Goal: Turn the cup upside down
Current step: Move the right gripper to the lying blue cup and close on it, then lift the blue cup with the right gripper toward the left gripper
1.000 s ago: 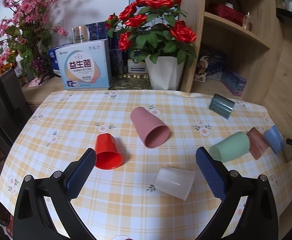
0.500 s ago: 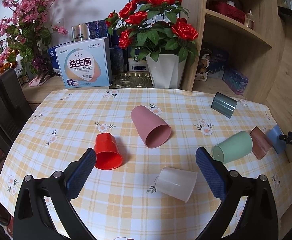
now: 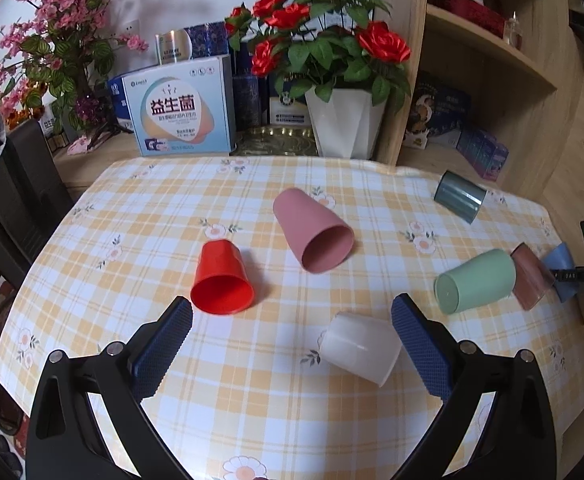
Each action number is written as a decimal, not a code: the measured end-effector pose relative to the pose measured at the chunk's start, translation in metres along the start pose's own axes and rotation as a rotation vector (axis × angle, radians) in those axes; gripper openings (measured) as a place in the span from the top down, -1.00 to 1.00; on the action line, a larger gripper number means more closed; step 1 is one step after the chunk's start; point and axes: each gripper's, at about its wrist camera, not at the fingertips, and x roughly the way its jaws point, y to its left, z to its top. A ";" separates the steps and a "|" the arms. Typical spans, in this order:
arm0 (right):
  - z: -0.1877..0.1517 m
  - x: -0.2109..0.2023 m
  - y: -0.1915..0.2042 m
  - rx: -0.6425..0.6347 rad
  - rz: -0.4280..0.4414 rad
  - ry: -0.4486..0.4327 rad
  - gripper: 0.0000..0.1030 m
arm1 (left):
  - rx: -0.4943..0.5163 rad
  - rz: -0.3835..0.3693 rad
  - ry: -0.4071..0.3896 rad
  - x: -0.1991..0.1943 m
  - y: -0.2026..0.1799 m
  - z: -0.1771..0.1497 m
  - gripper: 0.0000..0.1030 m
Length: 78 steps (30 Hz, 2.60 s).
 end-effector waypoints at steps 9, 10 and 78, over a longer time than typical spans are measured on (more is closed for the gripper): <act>-0.011 -0.032 -0.009 0.139 0.043 -0.019 -0.26 | -0.055 -0.018 0.084 0.004 0.005 -0.013 -0.89; -0.014 -0.038 -0.007 0.143 0.053 -0.020 -0.26 | -0.059 -0.020 0.081 0.003 0.006 -0.013 -0.89; -0.126 -0.074 0.382 0.091 0.470 0.201 -0.28 | -0.279 -0.032 -0.008 -0.063 0.107 -0.052 -0.89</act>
